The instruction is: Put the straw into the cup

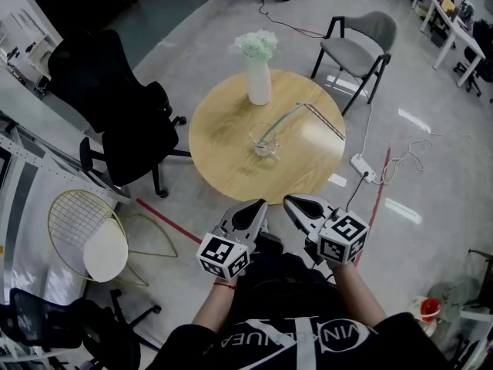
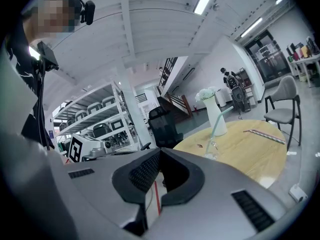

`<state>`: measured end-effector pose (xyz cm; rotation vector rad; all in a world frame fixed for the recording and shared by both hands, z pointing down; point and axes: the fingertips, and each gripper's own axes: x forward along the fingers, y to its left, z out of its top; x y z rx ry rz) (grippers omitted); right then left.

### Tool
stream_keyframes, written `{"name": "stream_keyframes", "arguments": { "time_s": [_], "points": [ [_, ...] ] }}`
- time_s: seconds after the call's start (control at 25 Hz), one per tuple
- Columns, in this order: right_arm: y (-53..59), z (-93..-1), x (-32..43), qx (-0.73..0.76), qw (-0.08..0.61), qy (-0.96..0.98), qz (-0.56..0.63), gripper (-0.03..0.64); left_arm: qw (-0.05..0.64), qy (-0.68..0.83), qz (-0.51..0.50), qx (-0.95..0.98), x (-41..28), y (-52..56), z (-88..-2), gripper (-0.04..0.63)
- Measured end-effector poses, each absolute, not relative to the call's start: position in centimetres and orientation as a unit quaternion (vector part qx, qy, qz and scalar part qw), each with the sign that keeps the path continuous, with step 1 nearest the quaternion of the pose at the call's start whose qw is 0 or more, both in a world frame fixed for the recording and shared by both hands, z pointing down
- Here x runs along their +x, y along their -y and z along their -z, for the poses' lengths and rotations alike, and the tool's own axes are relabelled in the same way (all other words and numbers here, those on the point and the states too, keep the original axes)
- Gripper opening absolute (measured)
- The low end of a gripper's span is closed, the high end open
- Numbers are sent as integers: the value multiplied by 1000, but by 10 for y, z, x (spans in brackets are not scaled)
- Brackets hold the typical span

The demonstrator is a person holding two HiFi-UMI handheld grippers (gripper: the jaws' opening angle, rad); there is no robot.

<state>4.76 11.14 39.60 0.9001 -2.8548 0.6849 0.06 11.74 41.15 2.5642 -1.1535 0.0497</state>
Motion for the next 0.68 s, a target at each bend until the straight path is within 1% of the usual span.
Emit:
{"name": "stream_keyframes", "arguments": {
  "time_s": [0.68],
  "points": [
    [-113,-400,43,295,35,924,-239,3,164,396,-27,903,-2,-120,-409,12]
  ]
}}
